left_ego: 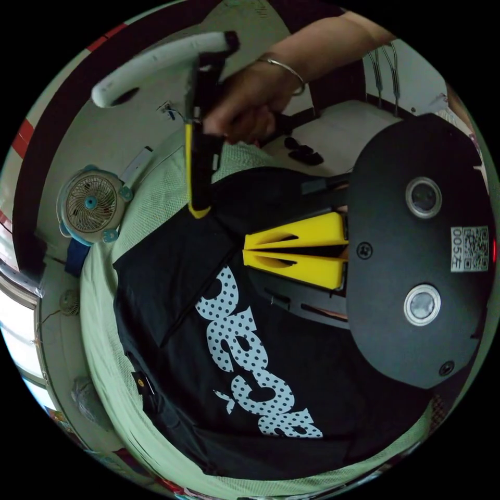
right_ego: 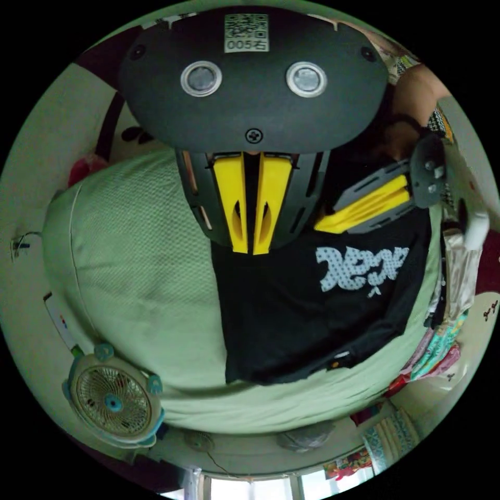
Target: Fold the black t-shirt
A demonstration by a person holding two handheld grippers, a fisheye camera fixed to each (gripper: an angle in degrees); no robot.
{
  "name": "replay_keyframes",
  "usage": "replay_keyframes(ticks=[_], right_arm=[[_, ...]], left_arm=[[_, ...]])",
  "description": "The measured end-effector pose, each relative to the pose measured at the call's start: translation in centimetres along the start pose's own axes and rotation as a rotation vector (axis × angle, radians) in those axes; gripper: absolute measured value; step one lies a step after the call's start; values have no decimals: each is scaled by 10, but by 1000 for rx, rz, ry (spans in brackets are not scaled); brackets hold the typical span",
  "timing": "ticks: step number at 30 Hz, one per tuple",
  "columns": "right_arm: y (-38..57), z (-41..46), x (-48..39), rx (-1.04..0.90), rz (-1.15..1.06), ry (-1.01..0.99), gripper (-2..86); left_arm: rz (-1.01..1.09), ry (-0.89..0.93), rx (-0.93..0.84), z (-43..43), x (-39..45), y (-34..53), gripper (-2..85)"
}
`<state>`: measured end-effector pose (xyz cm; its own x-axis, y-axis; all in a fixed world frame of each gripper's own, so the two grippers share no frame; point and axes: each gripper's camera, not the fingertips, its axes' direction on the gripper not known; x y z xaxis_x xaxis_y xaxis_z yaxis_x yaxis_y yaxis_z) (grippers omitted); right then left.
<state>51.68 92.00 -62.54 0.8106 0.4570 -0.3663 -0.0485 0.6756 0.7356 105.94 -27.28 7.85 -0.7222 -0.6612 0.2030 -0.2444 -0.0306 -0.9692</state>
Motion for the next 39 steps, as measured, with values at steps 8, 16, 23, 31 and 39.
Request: replay_keyframes(ticks=[8, 16, 23, 31, 39], right_arm=[[29, -3, -3, 42, 21, 69, -4], [73, -17, -5, 121, -26, 72, 44], [98, -15, 1, 124, 37, 7, 61], [107, 3, -5, 86, 96, 1, 69], [111, 21, -10, 57, 119, 14, 40]], left_arm=[[-86, -107, 105, -73, -49, 18, -6], [-94, -247, 144, -209, -133, 67, 19], [-271, -298, 13, -258, -214, 126, 109], [-401, -252, -84, -275, -271, 172, 113], [-377, -264, -165, -297, -299, 184, 107]])
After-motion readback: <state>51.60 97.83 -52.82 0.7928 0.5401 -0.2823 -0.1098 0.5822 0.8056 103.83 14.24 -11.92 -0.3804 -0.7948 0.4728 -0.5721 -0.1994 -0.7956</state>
